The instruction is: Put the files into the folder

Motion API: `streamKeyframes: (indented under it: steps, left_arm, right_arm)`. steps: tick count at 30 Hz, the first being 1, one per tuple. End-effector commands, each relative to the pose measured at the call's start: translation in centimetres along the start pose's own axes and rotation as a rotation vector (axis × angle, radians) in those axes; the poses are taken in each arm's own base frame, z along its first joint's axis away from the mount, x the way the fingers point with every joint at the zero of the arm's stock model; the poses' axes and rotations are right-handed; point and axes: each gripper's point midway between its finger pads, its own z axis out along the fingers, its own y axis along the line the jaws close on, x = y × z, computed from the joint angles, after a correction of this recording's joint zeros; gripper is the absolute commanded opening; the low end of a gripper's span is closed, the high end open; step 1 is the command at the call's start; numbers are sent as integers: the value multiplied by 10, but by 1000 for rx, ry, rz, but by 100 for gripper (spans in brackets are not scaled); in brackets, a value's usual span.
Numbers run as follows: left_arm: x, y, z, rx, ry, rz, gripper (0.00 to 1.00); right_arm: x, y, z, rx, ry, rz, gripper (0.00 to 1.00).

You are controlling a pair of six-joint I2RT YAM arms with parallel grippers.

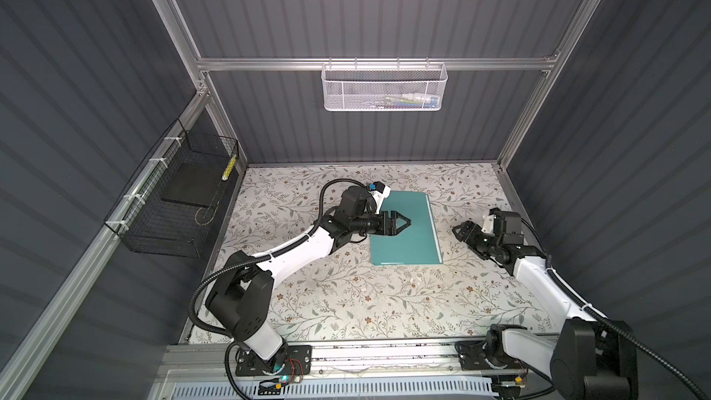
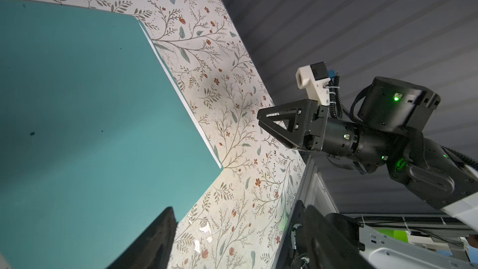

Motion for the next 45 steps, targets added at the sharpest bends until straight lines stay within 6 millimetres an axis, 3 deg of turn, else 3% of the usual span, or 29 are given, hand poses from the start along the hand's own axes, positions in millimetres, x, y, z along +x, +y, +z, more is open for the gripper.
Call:
streamKeyframes:
  steps: [1, 7, 11, 16, 17, 25, 32, 35, 38, 42, 45]
  left_arm:
    - [-4, 10, 5, -60, -5, 42, 79]
    - [-2, 53, 5, -254, -40, 71, 79]
    - [1, 78, -6, -389, -60, 99, 83]
    - [2, 104, -41, -570, -120, 126, 90]
    - [1, 107, -49, -595, -132, 125, 95]
    - [5, 147, -120, -725, -279, 33, 96]
    - [10, 157, -153, -827, -347, 51, 98]
    - [11, 160, -159, -856, -368, 81, 98]
    - [12, 157, -152, -809, -369, 157, 100]
    - [16, 150, -141, -728, -367, 195, 100]
    - [14, 153, -137, -742, -345, 256, 100]
  right_arm:
    - [1, 0, 4, -5, 16, -8, 77]
    - [6, 9, 14, -52, 73, -18, 77]
    - [7, 9, 23, -43, 99, -16, 77]
    - [2, 16, 37, -22, 135, -47, 77]
    - [1, 15, 41, -9, 140, -51, 78]
    - [-8, 23, 77, 15, 199, -54, 78]
    - [1, 46, 93, 8, 239, -107, 78]
    - [6, 65, 93, -20, 246, -156, 78]
    - [12, 83, 86, -36, 221, -249, 84]
    - [23, 99, 67, -11, 168, -407, 89]
    - [20, 111, 44, -27, 91, -477, 90]
